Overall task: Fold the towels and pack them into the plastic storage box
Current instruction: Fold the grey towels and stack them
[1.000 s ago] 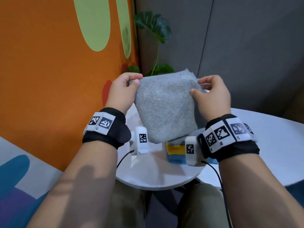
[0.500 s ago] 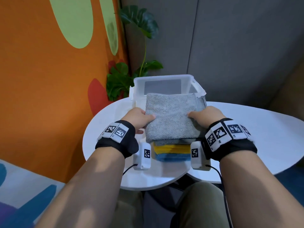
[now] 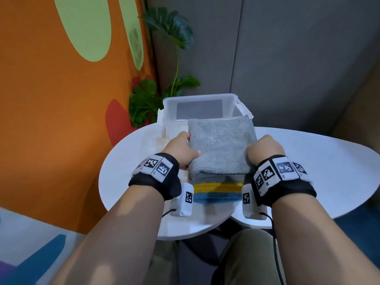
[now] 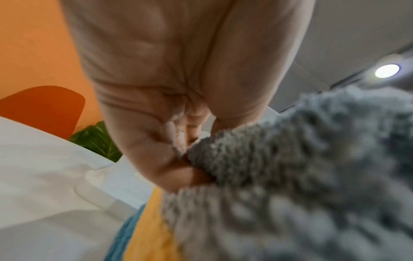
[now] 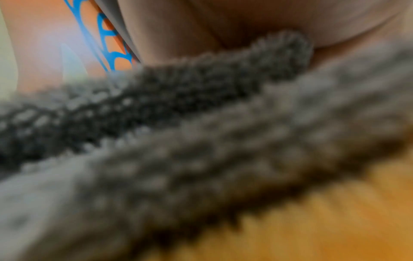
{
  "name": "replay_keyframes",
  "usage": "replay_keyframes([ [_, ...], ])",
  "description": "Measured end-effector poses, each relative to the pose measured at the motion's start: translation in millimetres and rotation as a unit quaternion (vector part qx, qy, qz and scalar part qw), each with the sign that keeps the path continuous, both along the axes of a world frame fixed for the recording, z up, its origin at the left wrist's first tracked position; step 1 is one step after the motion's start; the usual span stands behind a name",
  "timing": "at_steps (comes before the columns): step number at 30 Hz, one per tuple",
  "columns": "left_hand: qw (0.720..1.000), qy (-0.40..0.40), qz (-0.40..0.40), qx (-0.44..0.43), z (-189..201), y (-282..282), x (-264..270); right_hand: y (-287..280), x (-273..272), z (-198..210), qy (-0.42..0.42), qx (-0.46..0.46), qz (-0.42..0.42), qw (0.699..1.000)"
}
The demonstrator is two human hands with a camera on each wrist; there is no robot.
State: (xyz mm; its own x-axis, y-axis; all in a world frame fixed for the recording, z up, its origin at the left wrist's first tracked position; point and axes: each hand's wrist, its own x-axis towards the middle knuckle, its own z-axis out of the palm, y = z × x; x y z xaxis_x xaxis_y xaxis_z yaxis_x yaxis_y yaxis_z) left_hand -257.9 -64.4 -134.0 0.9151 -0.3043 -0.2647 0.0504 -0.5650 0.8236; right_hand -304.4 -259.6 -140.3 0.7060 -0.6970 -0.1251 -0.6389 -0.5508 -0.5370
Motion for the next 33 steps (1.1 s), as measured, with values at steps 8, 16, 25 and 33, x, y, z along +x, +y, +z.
replay_keyframes([
  [8,0.999,-0.023,0.008,0.028,-9,10,3,5,2,-19,0.031,0.099,0.041,0.994],
  [16,0.999,-0.007,-0.007,0.032,1,34,1,18,-2,-22,0.029,0.131,0.068,0.989],
  [25,0.952,-0.186,-0.066,0.235,40,61,-14,69,6,-18,0.049,0.148,0.139,0.978],
  [33,0.93,-0.164,-0.127,0.305,43,77,-31,126,18,-12,0.024,0.245,0.242,0.939],
])
